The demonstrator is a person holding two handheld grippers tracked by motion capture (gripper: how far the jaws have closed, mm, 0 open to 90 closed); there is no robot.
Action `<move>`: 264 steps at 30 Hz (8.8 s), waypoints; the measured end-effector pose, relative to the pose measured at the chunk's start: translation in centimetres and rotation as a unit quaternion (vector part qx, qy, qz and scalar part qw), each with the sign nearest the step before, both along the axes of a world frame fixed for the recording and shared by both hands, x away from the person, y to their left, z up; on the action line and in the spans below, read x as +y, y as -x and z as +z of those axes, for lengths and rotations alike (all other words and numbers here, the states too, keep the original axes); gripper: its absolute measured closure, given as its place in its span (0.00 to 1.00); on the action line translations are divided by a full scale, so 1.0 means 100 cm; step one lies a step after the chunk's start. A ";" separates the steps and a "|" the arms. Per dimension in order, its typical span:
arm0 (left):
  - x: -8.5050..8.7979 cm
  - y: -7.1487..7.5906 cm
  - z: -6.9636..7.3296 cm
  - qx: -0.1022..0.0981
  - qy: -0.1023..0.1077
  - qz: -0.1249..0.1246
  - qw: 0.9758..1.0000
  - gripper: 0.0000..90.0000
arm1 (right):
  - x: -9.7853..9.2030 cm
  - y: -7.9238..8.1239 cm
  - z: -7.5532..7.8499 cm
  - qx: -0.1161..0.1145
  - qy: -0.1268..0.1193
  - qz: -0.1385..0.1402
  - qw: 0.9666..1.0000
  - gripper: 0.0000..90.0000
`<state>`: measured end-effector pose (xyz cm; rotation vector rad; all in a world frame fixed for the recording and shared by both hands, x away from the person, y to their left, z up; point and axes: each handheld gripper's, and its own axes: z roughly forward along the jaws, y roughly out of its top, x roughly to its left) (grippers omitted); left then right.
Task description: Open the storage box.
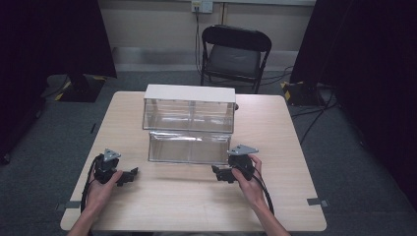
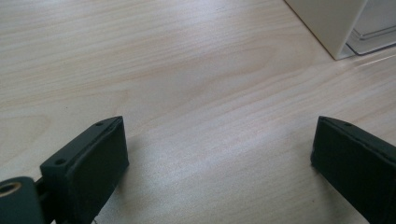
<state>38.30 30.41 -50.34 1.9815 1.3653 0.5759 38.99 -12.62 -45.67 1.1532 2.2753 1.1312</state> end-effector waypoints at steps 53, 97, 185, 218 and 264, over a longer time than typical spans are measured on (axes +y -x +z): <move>0.001 -0.001 0.000 0.000 0.000 -0.004 1.000 0.03 | 0.008 0.006 0.000 -0.012 -0.011 -0.012 1.000 0.14; 0.001 -0.001 0.000 0.001 -0.001 -0.004 1.000 0.03 | 0.006 0.013 0.011 -0.022 -0.026 -0.004 0.999 0.13; 0.001 -0.001 0.000 0.001 0.000 -0.004 1.000 0.03 | 0.009 0.005 0.038 -0.040 -0.069 -0.004 0.997 0.10; 0.001 -0.001 0.000 0.001 0.000 -0.005 1.000 0.03 | 0.002 -0.001 0.049 -0.055 -0.073 -0.034 0.995 0.14; 0.001 -0.001 0.000 0.002 0.000 -0.005 1.000 0.03 | 0.005 -0.014 0.068 -0.068 -0.093 -0.035 0.993 0.15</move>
